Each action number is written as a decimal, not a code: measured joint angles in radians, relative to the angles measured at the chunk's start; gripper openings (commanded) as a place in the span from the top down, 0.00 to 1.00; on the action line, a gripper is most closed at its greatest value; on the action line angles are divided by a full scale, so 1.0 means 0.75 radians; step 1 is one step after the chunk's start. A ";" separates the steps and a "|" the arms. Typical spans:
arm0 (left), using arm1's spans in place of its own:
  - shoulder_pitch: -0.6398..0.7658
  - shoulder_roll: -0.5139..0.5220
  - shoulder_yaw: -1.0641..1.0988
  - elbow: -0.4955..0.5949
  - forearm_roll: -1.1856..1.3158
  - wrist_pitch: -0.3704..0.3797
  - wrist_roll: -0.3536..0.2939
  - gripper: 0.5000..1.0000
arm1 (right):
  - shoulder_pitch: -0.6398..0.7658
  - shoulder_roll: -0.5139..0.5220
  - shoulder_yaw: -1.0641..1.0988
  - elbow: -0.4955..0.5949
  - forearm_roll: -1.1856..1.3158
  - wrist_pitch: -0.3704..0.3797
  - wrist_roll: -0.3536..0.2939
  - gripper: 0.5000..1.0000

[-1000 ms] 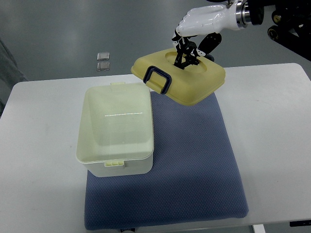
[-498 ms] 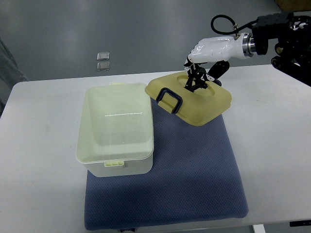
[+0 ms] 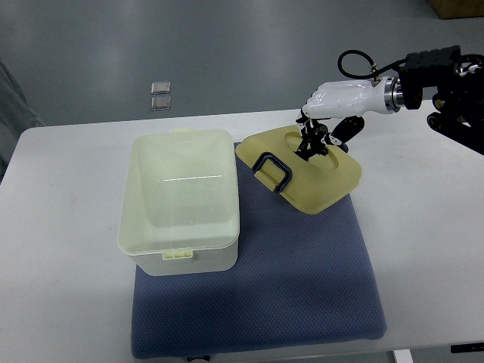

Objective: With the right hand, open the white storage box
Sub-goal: 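Carry the lid onto the blue mat beside the box and lower it, then open the right hand to release the lid handle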

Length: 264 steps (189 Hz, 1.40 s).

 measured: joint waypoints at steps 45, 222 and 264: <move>0.000 0.000 0.000 0.000 0.000 0.000 0.000 0.00 | -0.014 0.009 -0.032 0.009 0.000 -0.008 0.000 1.00; 0.000 0.000 0.000 0.000 0.000 0.000 0.000 0.00 | -0.078 0.062 -0.031 0.045 0.004 -0.011 0.000 0.91; 0.000 0.000 0.000 0.000 0.000 0.000 0.000 0.00 | -0.086 0.063 -0.028 0.045 0.008 -0.011 0.000 0.34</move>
